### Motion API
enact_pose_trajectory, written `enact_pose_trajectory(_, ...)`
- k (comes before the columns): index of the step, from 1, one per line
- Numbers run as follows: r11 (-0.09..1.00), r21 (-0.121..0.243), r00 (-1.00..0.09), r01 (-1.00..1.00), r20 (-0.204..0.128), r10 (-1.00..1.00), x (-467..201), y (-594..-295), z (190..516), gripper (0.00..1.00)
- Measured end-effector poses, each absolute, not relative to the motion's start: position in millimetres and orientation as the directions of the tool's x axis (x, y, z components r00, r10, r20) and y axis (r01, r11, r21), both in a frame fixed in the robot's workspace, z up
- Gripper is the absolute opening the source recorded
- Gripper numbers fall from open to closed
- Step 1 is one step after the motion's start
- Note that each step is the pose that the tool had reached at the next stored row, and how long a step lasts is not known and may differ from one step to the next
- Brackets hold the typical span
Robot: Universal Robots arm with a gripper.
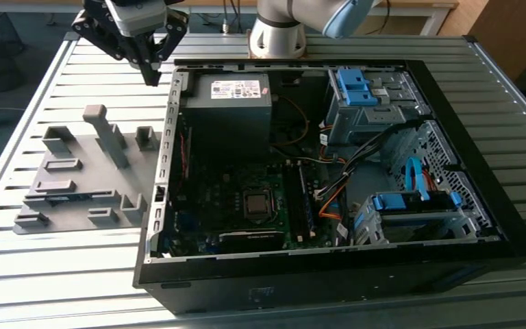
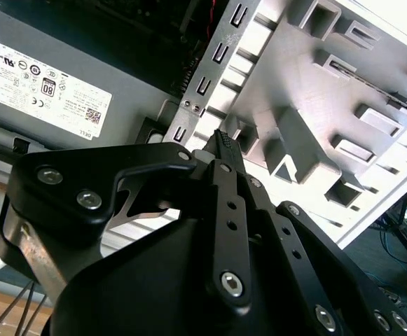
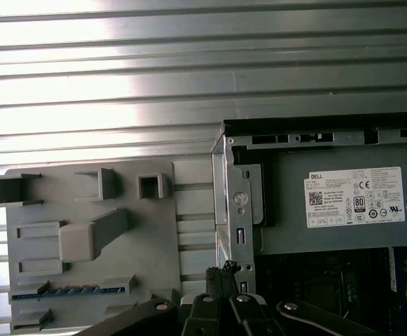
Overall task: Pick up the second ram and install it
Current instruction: 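Reach for the second ram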
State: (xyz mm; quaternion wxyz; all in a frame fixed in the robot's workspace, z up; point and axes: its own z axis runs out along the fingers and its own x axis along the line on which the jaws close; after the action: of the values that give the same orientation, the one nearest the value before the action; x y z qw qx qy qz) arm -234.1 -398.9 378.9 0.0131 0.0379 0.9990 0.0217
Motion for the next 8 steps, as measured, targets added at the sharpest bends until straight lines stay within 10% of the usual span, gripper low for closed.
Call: enact_pose_trajectory(8, 0.996, 0.044, -0.997, 0.075, -0.024, 0.076, -236.6, -398.9, 378.4, 0.11)
